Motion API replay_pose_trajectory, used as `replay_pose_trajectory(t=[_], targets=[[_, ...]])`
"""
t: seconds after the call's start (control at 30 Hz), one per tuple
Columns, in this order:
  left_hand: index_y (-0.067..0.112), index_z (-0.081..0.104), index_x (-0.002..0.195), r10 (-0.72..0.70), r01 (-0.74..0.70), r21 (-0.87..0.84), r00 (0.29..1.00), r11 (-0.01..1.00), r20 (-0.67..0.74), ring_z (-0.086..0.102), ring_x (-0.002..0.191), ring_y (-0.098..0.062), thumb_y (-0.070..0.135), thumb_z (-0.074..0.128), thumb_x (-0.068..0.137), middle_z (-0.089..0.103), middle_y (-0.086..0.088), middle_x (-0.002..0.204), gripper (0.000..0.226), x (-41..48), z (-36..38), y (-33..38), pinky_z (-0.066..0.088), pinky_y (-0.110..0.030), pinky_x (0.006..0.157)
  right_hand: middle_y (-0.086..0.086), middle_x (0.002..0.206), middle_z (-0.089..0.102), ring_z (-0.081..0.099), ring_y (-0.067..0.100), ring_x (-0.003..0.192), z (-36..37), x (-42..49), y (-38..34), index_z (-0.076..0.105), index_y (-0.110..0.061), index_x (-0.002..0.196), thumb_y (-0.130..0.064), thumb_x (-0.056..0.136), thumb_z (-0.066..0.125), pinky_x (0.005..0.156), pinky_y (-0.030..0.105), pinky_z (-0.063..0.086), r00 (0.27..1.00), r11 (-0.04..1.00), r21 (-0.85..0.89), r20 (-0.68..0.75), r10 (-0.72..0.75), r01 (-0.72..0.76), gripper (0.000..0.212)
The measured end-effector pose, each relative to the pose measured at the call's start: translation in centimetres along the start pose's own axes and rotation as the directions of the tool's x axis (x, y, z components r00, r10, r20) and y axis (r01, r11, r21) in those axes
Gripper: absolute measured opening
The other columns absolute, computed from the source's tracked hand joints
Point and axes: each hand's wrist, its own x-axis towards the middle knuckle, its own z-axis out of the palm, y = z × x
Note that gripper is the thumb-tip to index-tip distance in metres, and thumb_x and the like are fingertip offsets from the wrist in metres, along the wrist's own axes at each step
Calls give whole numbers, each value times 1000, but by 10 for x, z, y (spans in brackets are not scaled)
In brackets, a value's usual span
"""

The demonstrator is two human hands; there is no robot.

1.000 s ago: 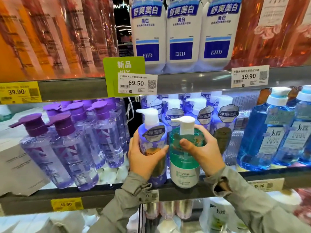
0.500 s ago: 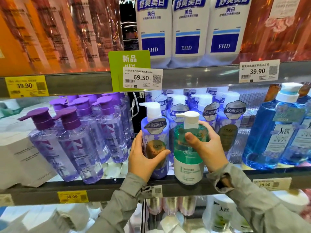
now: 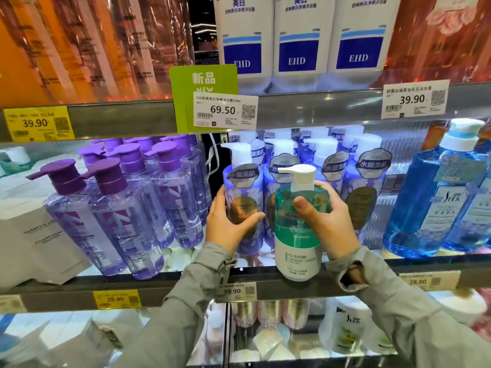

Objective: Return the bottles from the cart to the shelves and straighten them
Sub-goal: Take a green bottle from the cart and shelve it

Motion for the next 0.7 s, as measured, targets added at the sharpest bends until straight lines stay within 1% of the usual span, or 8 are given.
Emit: replay_pose_trajectory(t=[0.13,0.23,0.3,0.43,0.57,0.63,0.7], targets=[[31,39,137,-30,30,-13,1000,999,4,59,112,-14,58,82,49,59,5,125,101,6,1,0,49,-42,98,-13,84,73,69,2,78,0,0,-1,56,-18,99,-72,40,78,63,13,51,1000,1000,0,7,2,-2,83],[32,40,136,-26,26,-10,1000,1000,15,60,110,-13,57,81,50,61,5,123,98,9,1,1,49,-41,98,-15,82,73,69,0,77,1,1,-2,56,-18,98,-72,41,77,62,12,51,1000,1000,-3,9,3,-3,82],[31,40,137,-15,16,-9,1000,1000,15,59,112,-14,52,83,54,59,3,125,96,10,2,1,48,-41,99,-16,82,73,69,0,77,1,1,-1,56,-18,98,-72,41,76,62,12,51,1000,1000,-1,7,0,0,81],[27,39,137,-4,4,-10,1000,1000,20,56,113,-15,29,86,64,57,2,126,87,10,2,3,45,-37,102,-17,82,72,68,-1,77,0,0,0,55,-19,98,-74,43,75,63,11,51,1000,1000,-13,14,-6,6,80],[26,37,137,-19,20,-20,1000,1000,23,56,109,-13,25,84,67,57,4,122,85,6,3,6,45,-30,99,-17,86,72,68,0,81,-3,-1,-2,55,-20,99,-75,45,74,65,12,51,999,1000,-28,36,-4,5,79],[23,36,139,-49,48,19,998,999,36,55,108,-11,25,85,66,56,6,119,87,2,2,6,42,-27,98,-17,85,72,68,-1,80,-2,-3,-3,54,-19,100,-72,46,75,64,12,51,999,1000,-16,46,-12,13,78],[19,42,135,-78,72,81,994,994,74,56,107,-13,26,85,66,59,4,118,82,-3,-2,3,42,-27,97,-15,83,72,68,-1,77,-1,-5,-4,54,-16,100,-68,46,77,63,12,51,998,1000,19,53,-14,13,78]])
